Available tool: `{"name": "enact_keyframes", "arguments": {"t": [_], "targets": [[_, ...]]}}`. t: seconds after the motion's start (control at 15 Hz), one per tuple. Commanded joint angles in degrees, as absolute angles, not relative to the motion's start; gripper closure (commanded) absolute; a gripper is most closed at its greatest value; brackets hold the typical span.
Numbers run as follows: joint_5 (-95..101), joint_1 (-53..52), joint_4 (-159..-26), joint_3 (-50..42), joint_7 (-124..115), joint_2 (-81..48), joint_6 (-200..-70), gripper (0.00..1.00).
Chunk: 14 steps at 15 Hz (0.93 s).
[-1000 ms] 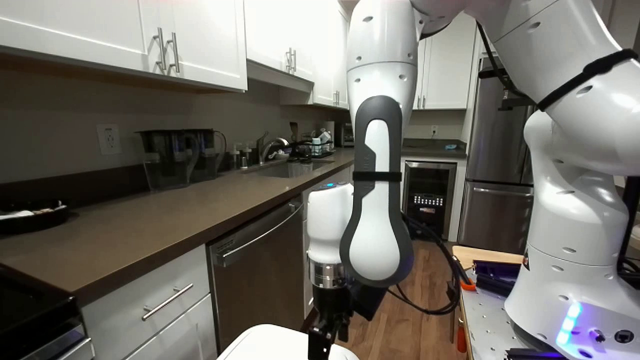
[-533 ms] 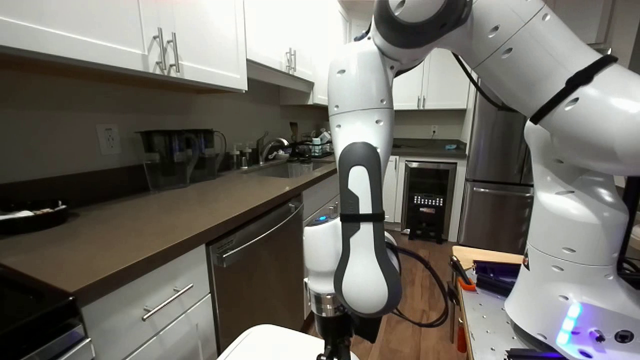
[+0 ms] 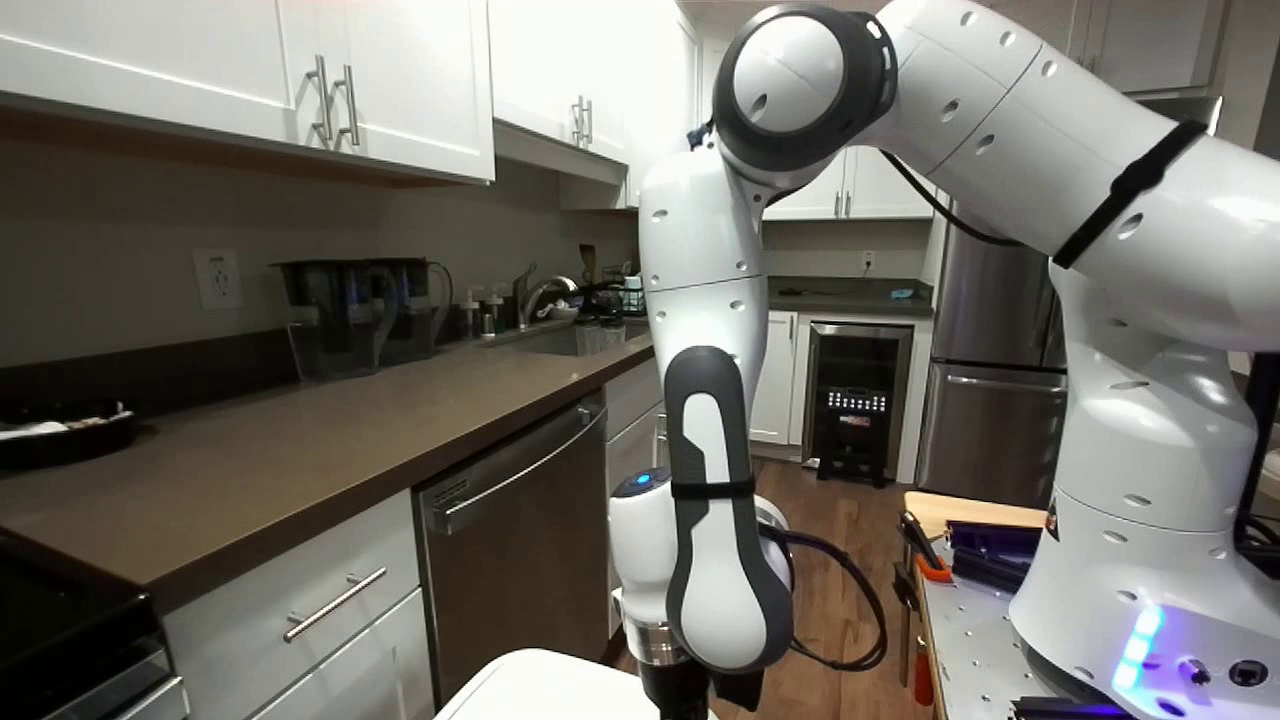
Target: Open the bin
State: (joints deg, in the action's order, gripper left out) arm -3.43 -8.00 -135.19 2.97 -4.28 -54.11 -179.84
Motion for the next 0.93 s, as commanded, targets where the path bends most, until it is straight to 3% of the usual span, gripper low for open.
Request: {"name": "enact_keyframes", "arguments": {"t": [0.0,0.2,0.47,0.87], "targets": [[-1.8,-7.0,-133.6,2.5,-2.2,-56.8,-181.7,0.84],[-1.3,-6.9,-132.5,2.3,-2.0,-58.3,-181.7,0.90],[-1.0,-6.6,-131.6,2.2,-1.9,-60.4,-182.2,0.86],[-0.3,-4.9,-130.9,3.6,-1.4,-62.1,-185.5,0.92]]}}
